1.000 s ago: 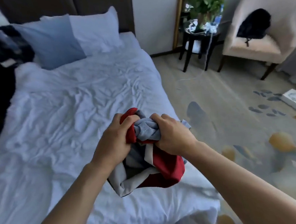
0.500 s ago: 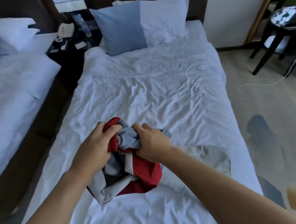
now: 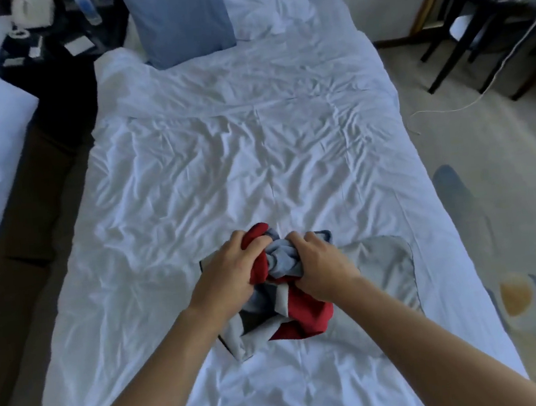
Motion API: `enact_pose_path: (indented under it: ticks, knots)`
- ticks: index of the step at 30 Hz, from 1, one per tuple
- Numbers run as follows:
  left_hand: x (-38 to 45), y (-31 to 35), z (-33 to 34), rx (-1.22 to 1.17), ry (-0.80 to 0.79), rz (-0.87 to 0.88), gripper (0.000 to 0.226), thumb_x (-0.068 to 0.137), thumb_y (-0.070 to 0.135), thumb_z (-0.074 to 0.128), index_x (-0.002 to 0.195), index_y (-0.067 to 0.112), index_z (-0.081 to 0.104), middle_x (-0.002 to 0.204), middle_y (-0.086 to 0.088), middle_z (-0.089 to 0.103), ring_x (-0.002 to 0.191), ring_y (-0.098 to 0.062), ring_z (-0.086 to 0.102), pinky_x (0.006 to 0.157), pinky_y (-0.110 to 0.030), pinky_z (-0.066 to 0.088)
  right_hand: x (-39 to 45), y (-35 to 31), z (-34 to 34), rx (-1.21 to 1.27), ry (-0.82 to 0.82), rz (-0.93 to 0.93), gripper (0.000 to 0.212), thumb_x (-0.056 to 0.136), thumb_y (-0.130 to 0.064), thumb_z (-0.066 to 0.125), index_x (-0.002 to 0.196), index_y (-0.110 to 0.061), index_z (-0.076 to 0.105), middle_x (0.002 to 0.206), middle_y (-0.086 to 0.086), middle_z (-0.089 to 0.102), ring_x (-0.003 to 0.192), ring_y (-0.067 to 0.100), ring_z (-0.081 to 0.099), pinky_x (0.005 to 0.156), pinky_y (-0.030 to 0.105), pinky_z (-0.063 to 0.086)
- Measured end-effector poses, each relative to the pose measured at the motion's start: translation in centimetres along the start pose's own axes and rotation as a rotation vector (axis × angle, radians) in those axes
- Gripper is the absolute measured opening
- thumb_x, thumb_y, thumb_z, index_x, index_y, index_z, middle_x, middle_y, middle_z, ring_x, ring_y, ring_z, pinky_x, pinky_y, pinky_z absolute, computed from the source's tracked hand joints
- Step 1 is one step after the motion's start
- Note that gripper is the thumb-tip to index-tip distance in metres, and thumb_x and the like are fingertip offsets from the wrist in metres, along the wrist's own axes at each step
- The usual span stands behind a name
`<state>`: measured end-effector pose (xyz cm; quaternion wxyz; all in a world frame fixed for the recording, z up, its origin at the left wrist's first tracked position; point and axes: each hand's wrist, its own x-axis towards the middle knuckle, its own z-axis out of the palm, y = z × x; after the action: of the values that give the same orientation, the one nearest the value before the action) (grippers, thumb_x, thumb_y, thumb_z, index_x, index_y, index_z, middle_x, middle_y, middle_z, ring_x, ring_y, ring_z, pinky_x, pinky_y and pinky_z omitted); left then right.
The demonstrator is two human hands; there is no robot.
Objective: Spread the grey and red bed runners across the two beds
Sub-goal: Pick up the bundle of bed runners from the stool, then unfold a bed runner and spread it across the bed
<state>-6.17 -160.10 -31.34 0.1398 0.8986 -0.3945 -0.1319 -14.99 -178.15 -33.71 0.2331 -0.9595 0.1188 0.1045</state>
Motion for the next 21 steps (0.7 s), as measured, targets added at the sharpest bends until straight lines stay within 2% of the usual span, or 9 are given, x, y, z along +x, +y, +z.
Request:
enact_pose_path:
  ticks: [3,6,8,10,12,14,15,18,21]
  knots:
    - [2.5,1.4,2.9,-0.031,-0.054,0.054,0.073,0.076,0.015,0.068,0.136,0.041,0.036,0.122,0.003,0.042,0.098,-0.026,0.058,0.076,-0.043,0.053,-0.6,3.6,0.4,-0.05,-0.03,0.097,0.045,0.079,-0.019,0.061,0.119,-0.022,0.041,0.11,0.004,0.051,0.094,0.029,0.059,0.063,0.038,0.051]
    - [4.3,2.3,6.2,-0.024,-0.1,0.064,0.07,0.077,0.023,0.071,0.135,0.039,0.037,0.134,0.003,0.036,0.108,-0.027,0.052,0.076,-0.042,0.054,-0.7,6.7,1.6,-0.098,-0.065,0.157,0.047,0.079,-0.023,0.062,0.12,-0.025,0.039,0.115,0.003,0.05,0.102,0.025,0.057,0.064,0.031,0.043]
    - [5.6,2.5,9.1,-0.001,-0.129,0.061,0.072,0.075,0.035,0.077,0.136,0.037,0.038,0.144,0.001,0.031,0.119,-0.028,0.046,0.091,-0.044,0.051,-0.2,8.7,3.2,-0.152,-0.096,0.196,0.046,0.079,-0.026,0.063,0.118,-0.026,0.038,0.117,0.002,0.047,0.105,0.024,0.055,0.062,0.029,0.039]
    - [6.5,2.3,12.1,0.032,-0.16,0.063,0.076,0.073,0.047,0.076,0.137,0.036,0.037,0.151,-0.001,0.025,0.134,-0.029,0.035,0.106,-0.05,0.039,0.6,10.5,5.3,-0.204,-0.119,0.228,0.048,0.079,-0.026,0.062,0.121,-0.026,0.039,0.124,0.003,0.043,0.114,0.025,0.05,0.067,0.03,0.043]
    - [7.4,1.8,15.2,0.062,-0.195,0.03,0.084,0.074,0.057,0.071,0.143,0.038,0.028,0.157,-0.002,0.016,0.144,-0.033,0.019,0.111,-0.057,0.03,1.6,12.1,7.7,-0.219,-0.116,0.247,0.053,0.078,-0.027,0.061,0.125,-0.023,0.039,0.136,0.006,0.037,0.129,0.03,0.039,0.088,0.035,0.047]
    - [8.3,1.2,18.0,0.062,-0.203,-0.035,0.099,0.069,0.07,0.065,0.148,0.04,0.016,0.159,-0.004,0.011,0.147,-0.036,0.012,0.111,-0.061,0.028,3.0,13.4,10.1,-0.218,-0.112,0.248,0.062,0.08,-0.035,0.062,0.134,-0.022,0.035,0.154,0.012,0.022,0.146,0.036,0.017,0.11,0.047,0.033]
    - [8.9,0.8,19.2,0.067,-0.198,-0.067,0.106,0.064,0.077,0.061,0.15,0.04,0.012,0.159,-0.004,0.01,0.147,-0.037,0.011,0.11,-0.061,0.029,3.8,14.1,11.3,-0.21,-0.119,0.242,0.073,0.081,-0.042,0.062,0.142,-0.021,0.03,0.16,0.013,0.011,0.15,0.037,0.006,0.115,0.053,0.026]
    - [9.7,-0.5,23.2,0.096,-0.218,-0.151,0.12,0.056,0.087,0.051,0.154,0.041,0.0,0.162,-0.008,0.001,0.148,-0.041,0.003,0.111,-0.064,0.025,5.6,15.6,15.0,-0.196,-0.17,0.23,0.1,0.08,-0.055,0.058,0.157,-0.022,0.003,0.165,0.012,-0.008,0.151,0.035,-0.01,0.117,0.063,0.016]
    - [9.3,-1.7,27.1,0.135,-0.262,-0.159,0.121,0.057,0.09,0.047,0.154,0.04,-0.005,0.164,-0.012,-0.009,0.148,-0.045,-0.003,0.11,-0.071,0.017,5.8,16.7,18.7,-0.214,-0.176,0.22,0.103,0.08,-0.057,0.053,0.158,-0.023,-0.006,0.165,0.014,-0.01,0.151,0.035,-0.013,0.116,0.067,0.012]
